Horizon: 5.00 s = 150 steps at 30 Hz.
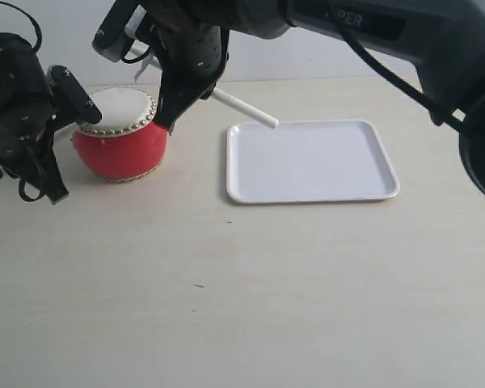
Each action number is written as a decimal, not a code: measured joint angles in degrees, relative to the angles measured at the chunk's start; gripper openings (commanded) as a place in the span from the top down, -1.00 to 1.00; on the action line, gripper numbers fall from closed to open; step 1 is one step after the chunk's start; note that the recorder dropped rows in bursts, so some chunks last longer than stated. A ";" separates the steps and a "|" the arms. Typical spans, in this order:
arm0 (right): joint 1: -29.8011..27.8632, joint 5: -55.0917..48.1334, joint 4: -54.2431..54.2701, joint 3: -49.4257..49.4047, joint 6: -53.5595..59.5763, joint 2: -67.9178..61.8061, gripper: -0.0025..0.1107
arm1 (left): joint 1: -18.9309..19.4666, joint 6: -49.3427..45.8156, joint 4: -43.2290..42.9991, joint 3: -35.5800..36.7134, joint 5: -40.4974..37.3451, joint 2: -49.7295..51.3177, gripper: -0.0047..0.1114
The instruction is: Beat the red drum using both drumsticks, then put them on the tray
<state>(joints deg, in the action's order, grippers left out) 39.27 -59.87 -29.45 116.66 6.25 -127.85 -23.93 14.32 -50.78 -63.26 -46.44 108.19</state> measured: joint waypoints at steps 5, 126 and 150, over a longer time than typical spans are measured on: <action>0.00 0.00 0.38 0.00 -0.11 -2.89 0.96 | 0.00 0.06 0.00 -0.33 -1.06 -0.07 0.92; -18.52 0.54 18.99 -1.48 -0.15 -3.71 0.96 | -5.81 -41.91 103.28 -21.03 28.33 13.92 0.92; -18.44 1.24 20.13 -1.48 0.08 -13.02 0.96 | -3.80 -43.63 104.23 -27.76 15.54 22.32 0.92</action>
<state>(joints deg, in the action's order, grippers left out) 20.84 -58.64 -9.32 115.18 6.34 -140.88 -27.73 -29.31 53.44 -91.02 -30.89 130.51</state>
